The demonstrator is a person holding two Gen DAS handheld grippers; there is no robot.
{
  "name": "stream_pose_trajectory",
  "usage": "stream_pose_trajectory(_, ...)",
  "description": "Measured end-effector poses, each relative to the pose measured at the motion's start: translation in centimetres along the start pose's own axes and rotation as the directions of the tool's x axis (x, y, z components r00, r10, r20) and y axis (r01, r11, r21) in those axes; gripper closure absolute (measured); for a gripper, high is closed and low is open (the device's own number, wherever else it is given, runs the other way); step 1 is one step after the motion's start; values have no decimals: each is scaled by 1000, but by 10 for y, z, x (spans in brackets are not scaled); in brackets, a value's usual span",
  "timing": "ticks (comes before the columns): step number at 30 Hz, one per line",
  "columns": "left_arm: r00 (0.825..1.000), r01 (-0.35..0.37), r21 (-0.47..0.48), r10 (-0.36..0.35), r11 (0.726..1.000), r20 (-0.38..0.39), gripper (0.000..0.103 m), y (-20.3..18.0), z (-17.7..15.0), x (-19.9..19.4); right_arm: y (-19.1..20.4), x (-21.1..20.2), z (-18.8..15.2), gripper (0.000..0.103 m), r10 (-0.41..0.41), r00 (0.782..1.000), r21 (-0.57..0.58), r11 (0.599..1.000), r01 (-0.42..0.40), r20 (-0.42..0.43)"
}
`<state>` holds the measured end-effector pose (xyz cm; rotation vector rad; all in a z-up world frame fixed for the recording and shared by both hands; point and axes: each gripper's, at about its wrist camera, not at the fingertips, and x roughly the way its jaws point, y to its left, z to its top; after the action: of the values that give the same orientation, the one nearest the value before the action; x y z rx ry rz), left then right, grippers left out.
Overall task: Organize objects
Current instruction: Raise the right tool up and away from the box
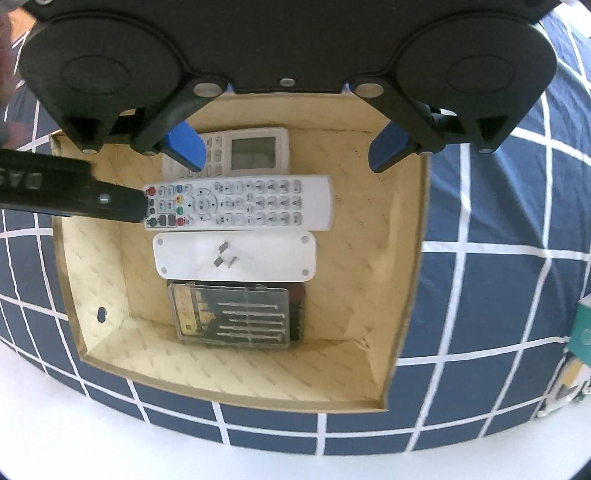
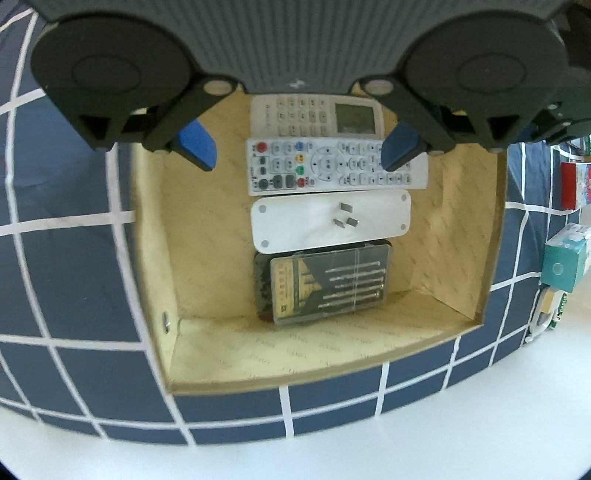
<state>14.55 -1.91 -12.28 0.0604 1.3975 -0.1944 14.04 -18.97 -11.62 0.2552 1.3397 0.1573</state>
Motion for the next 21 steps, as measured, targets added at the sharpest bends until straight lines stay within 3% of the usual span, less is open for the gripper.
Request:
stream_pose_trajectory(10,996,-26,-1,26,1000,83,2,4,-20,-39,-6,-45,-21,0,-11,999,-31,999,13,54)
stream_pose_trajectory(21,990,-51,4,50,999,132,0,3,-39,-68,-10,-80,-46,0,-43,995,-45,998,47,92)
